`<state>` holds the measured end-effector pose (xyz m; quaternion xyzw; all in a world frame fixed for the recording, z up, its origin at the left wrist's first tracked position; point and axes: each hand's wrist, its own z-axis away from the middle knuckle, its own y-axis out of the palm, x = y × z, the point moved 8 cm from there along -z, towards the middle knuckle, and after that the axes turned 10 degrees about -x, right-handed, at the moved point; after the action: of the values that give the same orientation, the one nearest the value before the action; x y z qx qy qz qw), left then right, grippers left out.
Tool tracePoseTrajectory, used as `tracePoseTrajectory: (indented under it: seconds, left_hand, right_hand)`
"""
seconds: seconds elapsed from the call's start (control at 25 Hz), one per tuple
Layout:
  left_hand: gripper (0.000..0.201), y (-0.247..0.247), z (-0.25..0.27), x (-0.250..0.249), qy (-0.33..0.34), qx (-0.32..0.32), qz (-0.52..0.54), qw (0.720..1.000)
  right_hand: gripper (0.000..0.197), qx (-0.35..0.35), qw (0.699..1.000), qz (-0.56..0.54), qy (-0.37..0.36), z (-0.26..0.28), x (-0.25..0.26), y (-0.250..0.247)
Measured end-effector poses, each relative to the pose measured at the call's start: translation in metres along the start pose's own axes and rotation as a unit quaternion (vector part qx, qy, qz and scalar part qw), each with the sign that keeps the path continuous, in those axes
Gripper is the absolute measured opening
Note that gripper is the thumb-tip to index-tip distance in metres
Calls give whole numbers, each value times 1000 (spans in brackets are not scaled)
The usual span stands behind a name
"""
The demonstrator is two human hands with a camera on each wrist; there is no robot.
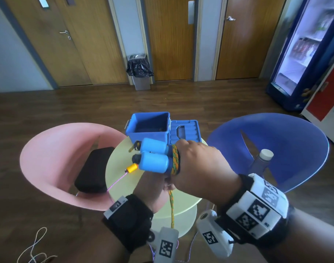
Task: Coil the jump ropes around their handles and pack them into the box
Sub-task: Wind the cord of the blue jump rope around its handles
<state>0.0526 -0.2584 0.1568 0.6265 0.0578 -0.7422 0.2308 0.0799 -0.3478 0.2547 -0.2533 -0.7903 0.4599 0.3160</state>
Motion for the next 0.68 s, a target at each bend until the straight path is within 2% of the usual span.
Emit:
tracePoseTrajectory:
  seconds: [0.08,0.16,0.2,0.32,0.48,0.56,0.68]
  left_hand:
    - [26,-6,-6,-5,54,-29,-72,996]
    - [6,-7,-8,-17,131,-42,-99,986]
    - [5,-10,-8,-23,166,-57,-108,979]
    - [22,-22,-10,-28,185,-115,-133,967]
    - [44,-21,-3,-38,189,-101,-233,948]
    - [44,-23,-4,-43,208,-102,-218,948]
    - [22,-11,0,-47,258,-72,-170,948]
  right_hand:
    - [36,5,1000,-9,27,-5,-4,2]
    - [26,3,999,-18,41,-7,-6,5]
    - [22,6,999,-22,45,-7,-6,7]
    - [20,14,998,-28,46,-6,-1,8]
    - [23,-3,999,-18,46,-7,-1,4]
    - [24,-11,999,-9,49,-7,-3,5]
    - [28,-16,999,5,47,-8,-5,8]
